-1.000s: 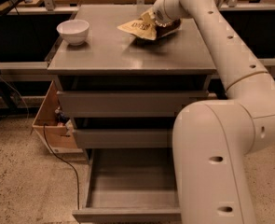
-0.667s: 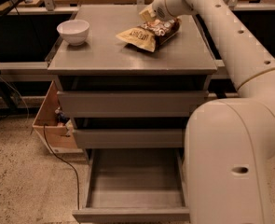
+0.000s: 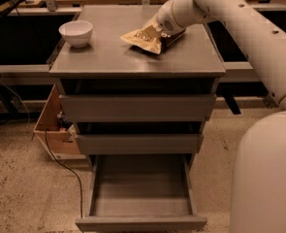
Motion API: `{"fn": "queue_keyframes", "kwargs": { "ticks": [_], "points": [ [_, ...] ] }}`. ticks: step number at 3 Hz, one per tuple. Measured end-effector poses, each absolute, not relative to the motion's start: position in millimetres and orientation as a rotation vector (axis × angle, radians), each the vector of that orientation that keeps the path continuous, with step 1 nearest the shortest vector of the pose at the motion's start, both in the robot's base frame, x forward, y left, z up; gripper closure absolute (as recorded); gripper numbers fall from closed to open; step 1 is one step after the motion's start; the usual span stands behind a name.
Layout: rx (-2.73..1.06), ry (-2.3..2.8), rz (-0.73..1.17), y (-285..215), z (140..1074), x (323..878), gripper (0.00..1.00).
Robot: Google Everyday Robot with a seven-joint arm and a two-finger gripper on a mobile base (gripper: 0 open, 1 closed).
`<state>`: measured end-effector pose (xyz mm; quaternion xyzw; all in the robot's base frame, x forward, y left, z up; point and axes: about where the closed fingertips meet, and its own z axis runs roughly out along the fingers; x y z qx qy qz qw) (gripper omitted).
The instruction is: Place brown chip bag into bottom drawer
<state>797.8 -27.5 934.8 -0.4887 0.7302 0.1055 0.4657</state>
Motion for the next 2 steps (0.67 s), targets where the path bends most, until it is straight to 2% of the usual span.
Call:
{"fn": "queue_keyframes", "kwargs": {
  "ticks": [2],
  "points": [
    [-1.261,1.792,0.246,-25.0,915.7,784.5,0.30]
  ]
}}
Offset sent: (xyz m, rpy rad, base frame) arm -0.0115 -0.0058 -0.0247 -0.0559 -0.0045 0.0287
